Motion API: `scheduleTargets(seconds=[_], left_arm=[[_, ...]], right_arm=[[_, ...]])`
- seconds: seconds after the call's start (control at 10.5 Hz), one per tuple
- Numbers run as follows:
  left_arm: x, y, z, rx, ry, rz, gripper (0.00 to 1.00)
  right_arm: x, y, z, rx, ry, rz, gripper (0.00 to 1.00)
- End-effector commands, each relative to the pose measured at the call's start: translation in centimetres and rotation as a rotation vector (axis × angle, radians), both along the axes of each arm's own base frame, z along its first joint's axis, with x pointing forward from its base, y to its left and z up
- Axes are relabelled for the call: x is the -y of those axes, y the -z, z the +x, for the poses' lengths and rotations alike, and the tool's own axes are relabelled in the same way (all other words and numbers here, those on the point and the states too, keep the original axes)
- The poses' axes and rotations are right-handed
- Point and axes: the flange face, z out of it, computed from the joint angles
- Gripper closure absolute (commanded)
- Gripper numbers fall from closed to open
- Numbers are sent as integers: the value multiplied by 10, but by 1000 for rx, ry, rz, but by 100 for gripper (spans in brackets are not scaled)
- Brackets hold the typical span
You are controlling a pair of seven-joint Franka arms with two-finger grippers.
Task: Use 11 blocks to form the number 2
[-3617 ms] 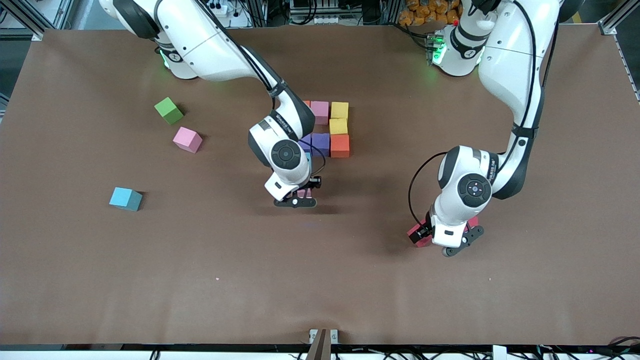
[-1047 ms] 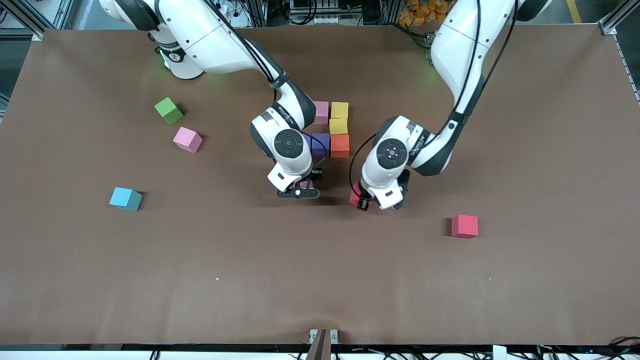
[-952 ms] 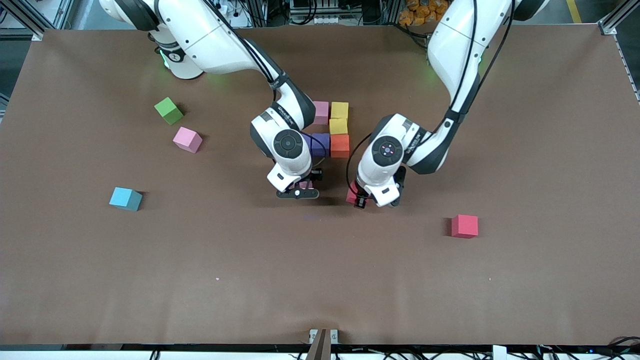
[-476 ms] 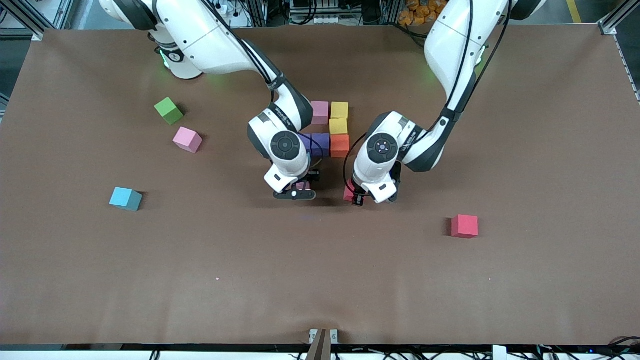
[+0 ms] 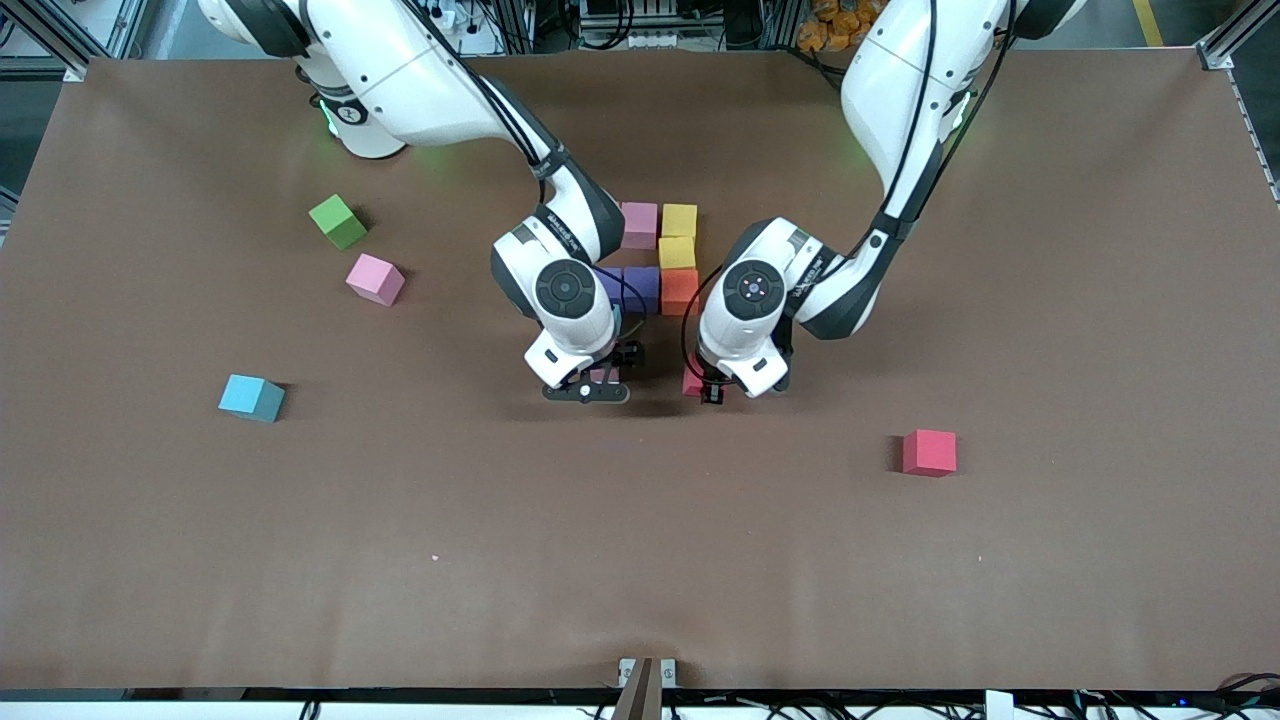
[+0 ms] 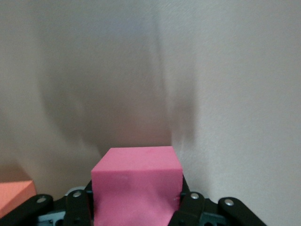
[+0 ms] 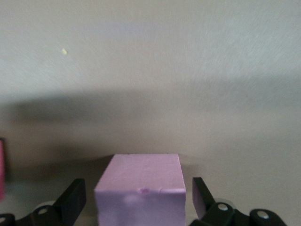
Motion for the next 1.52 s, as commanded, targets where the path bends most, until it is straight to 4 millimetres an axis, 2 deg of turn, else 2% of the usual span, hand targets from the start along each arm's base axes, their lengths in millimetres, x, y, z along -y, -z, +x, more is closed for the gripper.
scheduleTargets(seconds=[0.0,0.1,0.29,0.48,0.57,0.67,0.86,0.95,1.14,1.33,1.43], left_arm=[[6,-10,-16,-24,-9,41,87],[7,-15,-23,-54,2,68,87],[7,-19,-26,-69,-5,80,87],[13,-23,-30,-68,-49,76,87],[15,-21,-29,-67,-71,75,87],[24,-22,-34,-61,-77,70,87],[36,-23,-36,-49,-107,68,87],[42,-27,-32,-40,-110,54,87],[49,-19,-31,-42,-106,53,87],[57,-15,-32,-26,-83,58,87],[59,-12,-35,-11,-54,77,87]], right_arm=[[20,-55,14,16,45,36,0],[30,-75,19,14,54,34,0],[65,-106,41,23,108,39,0],[131,-117,71,-13,209,13,0],[175,-120,87,-34,273,-1,0],[220,-121,103,-47,341,-8,0],[290,-115,120,-58,387,-18,0],[327,-113,124,-82,352,-23,0],[398,-112,128,-110,243,-10,0],[447,-98,125,-121,153,-25,0],[455,-89,120,-129,128,-47,0]])
